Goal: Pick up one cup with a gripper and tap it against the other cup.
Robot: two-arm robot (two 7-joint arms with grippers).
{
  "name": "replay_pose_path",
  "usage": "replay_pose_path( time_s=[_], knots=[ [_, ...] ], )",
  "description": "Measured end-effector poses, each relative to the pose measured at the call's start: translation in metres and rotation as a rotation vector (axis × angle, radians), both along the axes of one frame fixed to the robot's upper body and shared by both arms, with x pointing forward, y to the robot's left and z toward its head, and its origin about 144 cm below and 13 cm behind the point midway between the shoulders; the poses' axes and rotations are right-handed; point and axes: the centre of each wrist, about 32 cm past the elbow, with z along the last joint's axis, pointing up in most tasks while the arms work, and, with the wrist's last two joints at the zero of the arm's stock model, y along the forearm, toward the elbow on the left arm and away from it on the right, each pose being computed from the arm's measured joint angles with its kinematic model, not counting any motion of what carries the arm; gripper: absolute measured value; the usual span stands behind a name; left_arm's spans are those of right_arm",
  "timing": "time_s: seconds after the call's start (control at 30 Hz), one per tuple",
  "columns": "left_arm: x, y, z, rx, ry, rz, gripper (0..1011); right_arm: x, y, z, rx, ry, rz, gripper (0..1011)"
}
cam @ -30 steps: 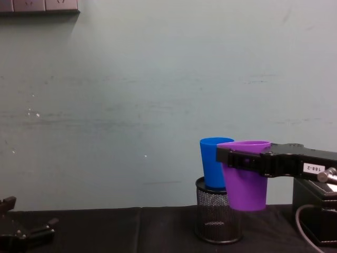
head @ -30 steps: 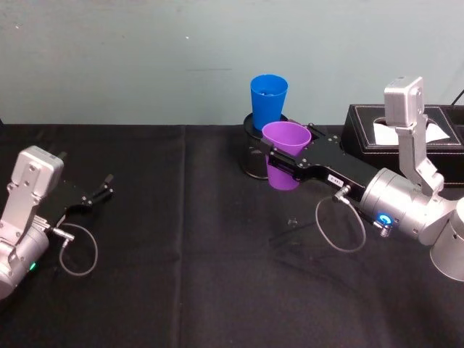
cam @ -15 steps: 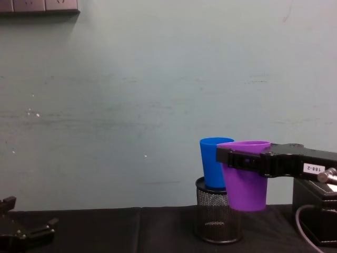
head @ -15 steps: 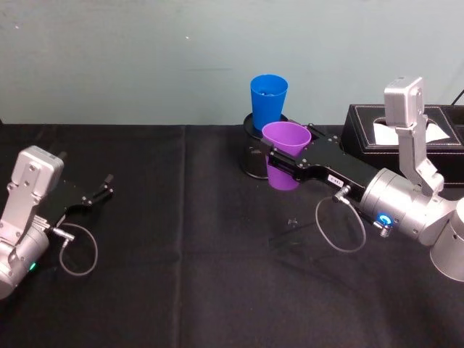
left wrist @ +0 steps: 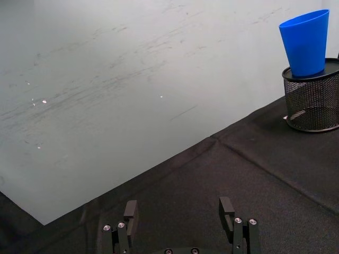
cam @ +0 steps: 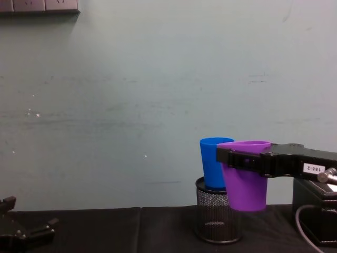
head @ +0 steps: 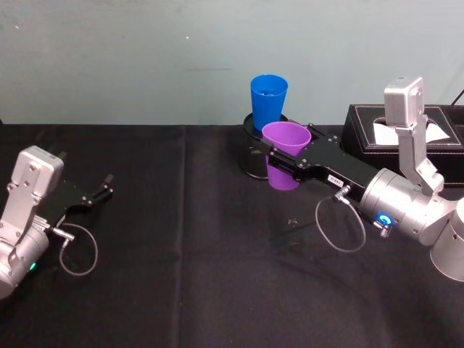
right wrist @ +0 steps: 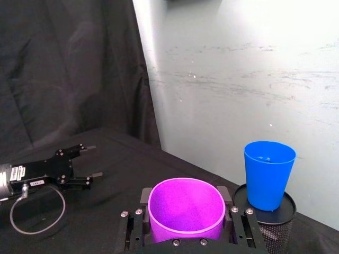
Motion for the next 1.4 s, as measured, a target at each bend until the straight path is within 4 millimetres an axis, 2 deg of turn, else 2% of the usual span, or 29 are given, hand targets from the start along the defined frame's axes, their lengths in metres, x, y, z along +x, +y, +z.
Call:
replay_pose_path(
  time_s=[1.4],
  knots=[
    [0.0000, 0.0000, 0.0000, 0.000, 0.000, 0.000, 1000, 0.0000, 0.0000, 0.0000, 0.000, 0.000, 0.000, 737]
  ],
)
